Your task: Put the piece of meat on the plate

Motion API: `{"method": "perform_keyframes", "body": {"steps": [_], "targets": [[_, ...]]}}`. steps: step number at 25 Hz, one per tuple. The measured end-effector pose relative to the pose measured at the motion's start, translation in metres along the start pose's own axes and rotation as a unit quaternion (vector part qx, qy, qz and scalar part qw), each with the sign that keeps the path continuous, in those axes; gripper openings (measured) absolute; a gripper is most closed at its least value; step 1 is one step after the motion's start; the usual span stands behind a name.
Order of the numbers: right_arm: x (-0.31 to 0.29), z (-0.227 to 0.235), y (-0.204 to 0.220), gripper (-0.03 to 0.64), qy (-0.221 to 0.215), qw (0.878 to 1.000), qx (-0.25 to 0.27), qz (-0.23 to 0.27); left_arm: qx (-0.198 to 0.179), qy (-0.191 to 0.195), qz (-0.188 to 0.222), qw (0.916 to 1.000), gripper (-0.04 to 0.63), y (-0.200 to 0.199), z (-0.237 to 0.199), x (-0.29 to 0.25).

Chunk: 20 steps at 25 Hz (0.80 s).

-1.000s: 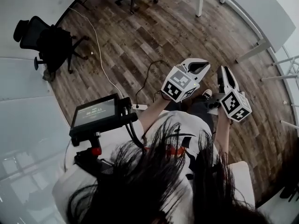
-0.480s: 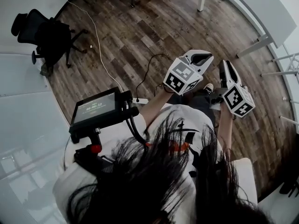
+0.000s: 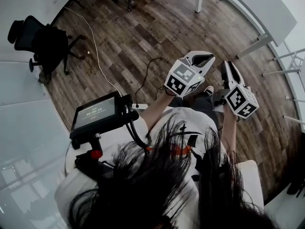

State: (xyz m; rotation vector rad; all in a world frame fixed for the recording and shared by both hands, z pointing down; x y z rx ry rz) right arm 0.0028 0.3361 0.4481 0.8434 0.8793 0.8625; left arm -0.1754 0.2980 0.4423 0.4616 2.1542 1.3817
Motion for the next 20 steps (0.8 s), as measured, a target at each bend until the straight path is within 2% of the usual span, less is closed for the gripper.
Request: {"method": "perform_keyframes", "body": {"steps": [20], "targets": [[0.0063, -0.0031, 0.0019, 0.109, 0.004, 1.0, 0.001, 0.017, -0.011, 0.008, -0.005, 0.9999, 0.005, 0.0014, -0.0002, -0.0008]]}}
Point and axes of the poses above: the fingertips, and each gripper's own axes: x backward along the fingers, z to its right, y out of its underside, the point moved 10 cm from there along x, backward along the fingers, and after that the axes turned 10 degrees about x, right-handed, at the moved point
